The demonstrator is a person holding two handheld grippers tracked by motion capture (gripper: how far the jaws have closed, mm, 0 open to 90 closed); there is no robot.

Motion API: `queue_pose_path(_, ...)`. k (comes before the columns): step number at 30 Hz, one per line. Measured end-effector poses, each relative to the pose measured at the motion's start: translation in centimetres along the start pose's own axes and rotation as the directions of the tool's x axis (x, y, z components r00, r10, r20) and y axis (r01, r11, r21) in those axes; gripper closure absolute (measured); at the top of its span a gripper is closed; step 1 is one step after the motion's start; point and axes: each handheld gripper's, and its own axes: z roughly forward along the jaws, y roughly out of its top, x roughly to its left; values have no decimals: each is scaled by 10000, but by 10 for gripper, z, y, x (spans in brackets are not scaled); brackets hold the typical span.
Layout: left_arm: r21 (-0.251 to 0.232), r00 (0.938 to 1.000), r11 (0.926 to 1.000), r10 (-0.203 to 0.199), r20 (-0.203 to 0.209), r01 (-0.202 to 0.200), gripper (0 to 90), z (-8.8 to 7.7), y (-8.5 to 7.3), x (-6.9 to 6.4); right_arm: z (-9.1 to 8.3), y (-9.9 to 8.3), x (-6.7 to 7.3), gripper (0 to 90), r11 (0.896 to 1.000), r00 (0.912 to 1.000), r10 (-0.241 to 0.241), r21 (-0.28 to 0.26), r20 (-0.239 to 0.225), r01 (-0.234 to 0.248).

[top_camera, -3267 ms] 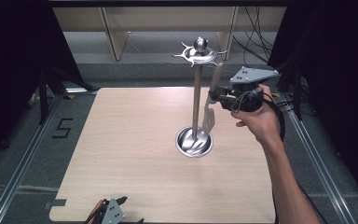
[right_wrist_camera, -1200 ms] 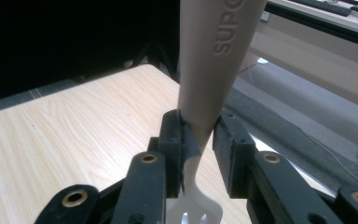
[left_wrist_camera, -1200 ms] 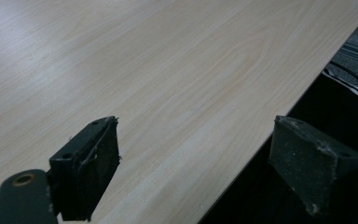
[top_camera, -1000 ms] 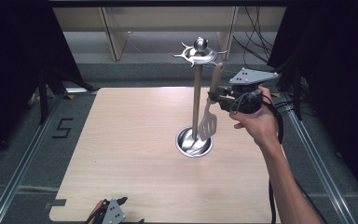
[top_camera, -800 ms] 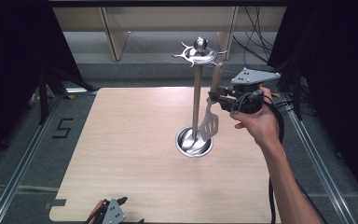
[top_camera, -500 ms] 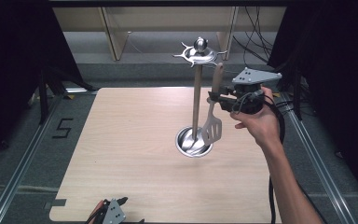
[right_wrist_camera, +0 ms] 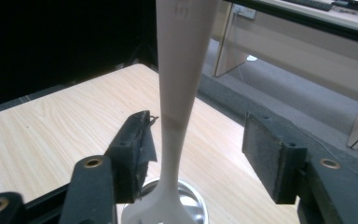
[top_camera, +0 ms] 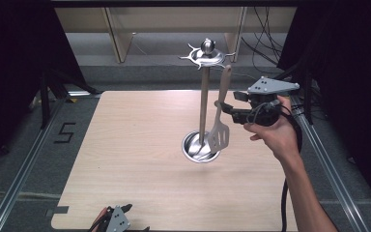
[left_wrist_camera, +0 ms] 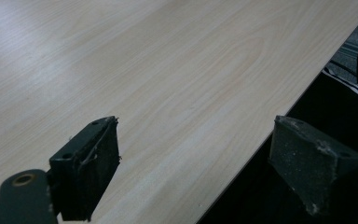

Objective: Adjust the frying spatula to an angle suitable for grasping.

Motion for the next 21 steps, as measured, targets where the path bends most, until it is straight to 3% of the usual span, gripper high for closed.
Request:
queue_pose_path(3, -28, 10000, 10000, -67, -4, 67, 151, 0, 0, 0, -2, -5, -1, 401, 10000, 10000, 5, -2, 44, -5)
queue_pose_path(4, -4, 9997, 9997, -252, 79, 252, 151, 0, 0, -1, -3, -7, 0, 392, 10000, 10000, 50, 16, -3, -50)
queue_pose_path(9, -50, 9996, 9996, -273, 46, 273, 151, 0, 0, -1, -9, -24, -1, 370, 9997, 9999, 157, -209, 43, -156)
queue_pose_path(12, -296, 9998, 9995, 92, -149, -97, 151, 1, 0, 1, -12, -36, -1, 362, 9988, 9992, 390, -308, 106, -386)
queue_pose_path(13, -271, 9992, 9990, -369, -132, 365, 151, 1, -1, -2, -13, -40, -1, 361, 9987, 9993, 366, -362, 127, -361)
queue_pose_path(15, -310, 9999, 9994, -146, -82, 144, 151, 1, 0, 0, -16, -48, -1, 358, 9985, 9992, 393, -386, 110, -389)
queue_pose_path(16, -285, 9998, 9995, -103, -149, 99, 151, 1, 0, 0, -17, -53, 1, 359, 9969, 9976, 691, -382, 36, -689)
queue_pose_path(21, -378, 9999, 9992, -151, -72, 148, 151, 1, 0, -1, -16, -75, 1, 358, 9960, 9965, 841, -306, 21, -840)
